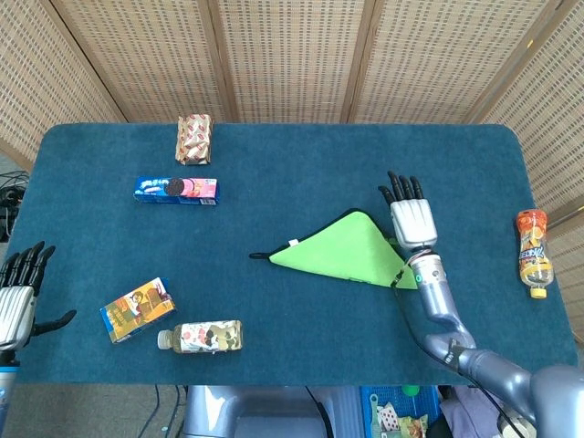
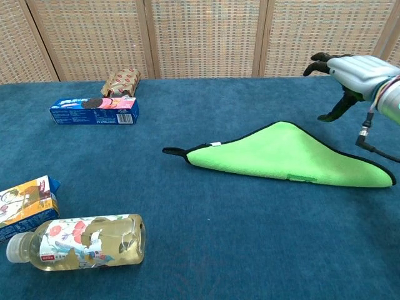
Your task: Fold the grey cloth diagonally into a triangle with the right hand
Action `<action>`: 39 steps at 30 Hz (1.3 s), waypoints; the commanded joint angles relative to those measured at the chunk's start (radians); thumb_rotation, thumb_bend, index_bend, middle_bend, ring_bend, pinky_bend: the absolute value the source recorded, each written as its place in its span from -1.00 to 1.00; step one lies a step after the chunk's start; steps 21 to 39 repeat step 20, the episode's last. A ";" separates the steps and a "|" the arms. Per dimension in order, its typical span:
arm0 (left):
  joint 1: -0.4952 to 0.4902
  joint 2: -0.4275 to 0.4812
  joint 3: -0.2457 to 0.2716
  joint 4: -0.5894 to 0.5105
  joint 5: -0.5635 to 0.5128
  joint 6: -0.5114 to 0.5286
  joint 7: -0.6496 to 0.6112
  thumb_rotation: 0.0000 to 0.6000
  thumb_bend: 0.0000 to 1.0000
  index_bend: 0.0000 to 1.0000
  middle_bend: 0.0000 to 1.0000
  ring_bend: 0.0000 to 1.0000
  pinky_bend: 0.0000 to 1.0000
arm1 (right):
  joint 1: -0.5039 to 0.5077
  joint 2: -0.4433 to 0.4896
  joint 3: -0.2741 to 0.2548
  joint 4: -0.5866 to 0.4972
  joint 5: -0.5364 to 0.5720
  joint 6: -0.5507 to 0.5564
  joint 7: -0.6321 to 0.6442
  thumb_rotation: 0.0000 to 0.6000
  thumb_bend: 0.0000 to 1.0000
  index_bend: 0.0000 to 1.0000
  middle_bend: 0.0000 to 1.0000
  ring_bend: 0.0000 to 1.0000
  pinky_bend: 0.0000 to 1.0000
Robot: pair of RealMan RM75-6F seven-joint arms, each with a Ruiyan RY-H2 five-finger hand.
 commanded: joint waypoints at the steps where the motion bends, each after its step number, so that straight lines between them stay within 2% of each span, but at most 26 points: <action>1: 0.001 0.002 0.001 0.000 0.003 0.002 -0.006 1.00 -0.70 -1.00 -1.00 -1.00 -1.00 | -0.117 0.118 -0.065 -0.162 -0.040 0.115 -0.022 1.00 -0.62 -0.77 -1.00 -1.00 -1.00; 5: 0.003 0.006 0.006 -0.002 0.012 0.005 -0.018 1.00 -0.70 -1.00 -1.00 -1.00 -1.00 | -0.236 0.232 -0.128 -0.328 -0.084 0.236 -0.001 1.00 -0.75 -0.84 -1.00 -1.00 -1.00; 8: 0.006 0.008 0.010 -0.004 0.022 0.012 -0.026 1.00 -0.69 -1.00 -1.00 -1.00 -1.00 | -0.316 0.299 -0.178 -0.411 -0.123 0.322 0.009 1.00 -0.87 -0.90 -1.00 -1.00 -1.00; 12: 0.006 0.004 0.015 0.002 0.023 0.006 -0.022 1.00 -0.69 -1.00 -1.00 -1.00 -1.00 | -0.410 0.369 -0.257 -0.478 -0.158 0.389 0.022 1.00 -1.00 -1.00 -1.00 -1.00 -1.00; 18: 0.011 -0.001 0.018 -0.002 0.033 0.020 -0.006 1.00 -0.70 -1.00 -1.00 -1.00 -1.00 | -0.512 0.450 -0.330 -0.515 -0.216 0.471 0.078 1.00 -1.00 -1.00 -1.00 -1.00 -1.00; 39: 0.012 -0.002 0.017 -0.004 0.036 0.027 -0.003 1.00 -0.70 -1.00 -1.00 -1.00 -1.00 | -0.526 0.462 -0.339 -0.508 -0.227 0.480 0.082 1.00 -1.00 -1.00 -1.00 -1.00 -1.00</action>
